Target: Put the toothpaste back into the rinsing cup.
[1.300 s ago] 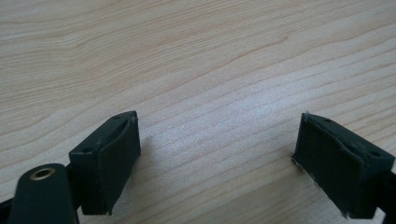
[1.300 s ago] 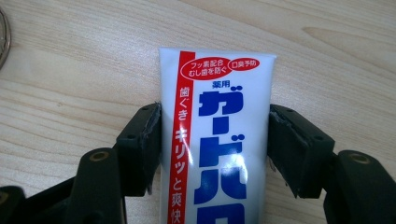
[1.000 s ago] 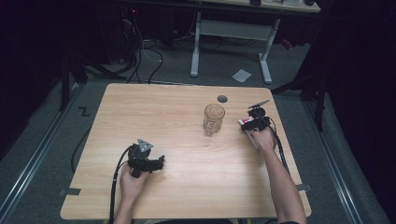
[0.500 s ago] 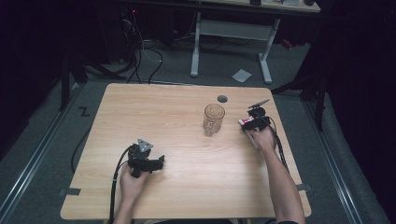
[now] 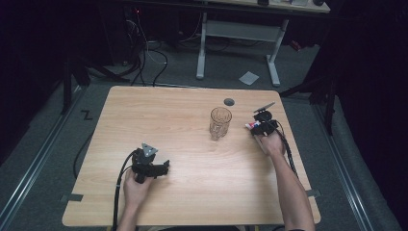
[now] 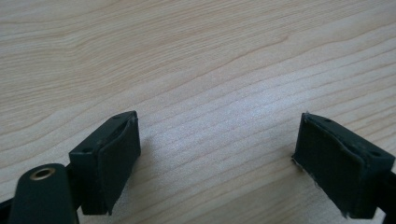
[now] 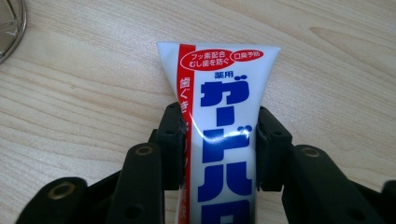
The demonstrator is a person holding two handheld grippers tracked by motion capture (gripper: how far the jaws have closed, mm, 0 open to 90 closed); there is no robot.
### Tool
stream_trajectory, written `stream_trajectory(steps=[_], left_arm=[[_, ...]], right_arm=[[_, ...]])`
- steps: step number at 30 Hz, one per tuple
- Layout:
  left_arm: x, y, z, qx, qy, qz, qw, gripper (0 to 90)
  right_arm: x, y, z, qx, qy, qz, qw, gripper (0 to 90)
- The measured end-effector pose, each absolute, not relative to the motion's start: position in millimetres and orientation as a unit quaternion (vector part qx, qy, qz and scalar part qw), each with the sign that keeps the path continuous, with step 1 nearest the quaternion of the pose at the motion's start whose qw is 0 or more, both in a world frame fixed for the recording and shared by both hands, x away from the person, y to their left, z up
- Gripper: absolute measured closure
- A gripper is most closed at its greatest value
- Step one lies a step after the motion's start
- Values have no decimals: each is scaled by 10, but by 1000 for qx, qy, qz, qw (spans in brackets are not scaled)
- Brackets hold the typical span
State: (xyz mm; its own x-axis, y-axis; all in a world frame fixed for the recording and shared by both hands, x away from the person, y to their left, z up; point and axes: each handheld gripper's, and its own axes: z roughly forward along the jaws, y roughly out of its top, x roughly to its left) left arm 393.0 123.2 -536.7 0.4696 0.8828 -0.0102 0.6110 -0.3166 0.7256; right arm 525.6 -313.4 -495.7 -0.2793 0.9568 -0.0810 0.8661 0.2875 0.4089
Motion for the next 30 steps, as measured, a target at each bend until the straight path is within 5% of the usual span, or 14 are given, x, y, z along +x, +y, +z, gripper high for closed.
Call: stream_trajectory(steps=[30], left_arm=[[3929, 1232, -5367, 786, 475, 199, 341, 145]], right_arm=[[5050, -3051, -4662, 533, 800, 223, 164, 647]])
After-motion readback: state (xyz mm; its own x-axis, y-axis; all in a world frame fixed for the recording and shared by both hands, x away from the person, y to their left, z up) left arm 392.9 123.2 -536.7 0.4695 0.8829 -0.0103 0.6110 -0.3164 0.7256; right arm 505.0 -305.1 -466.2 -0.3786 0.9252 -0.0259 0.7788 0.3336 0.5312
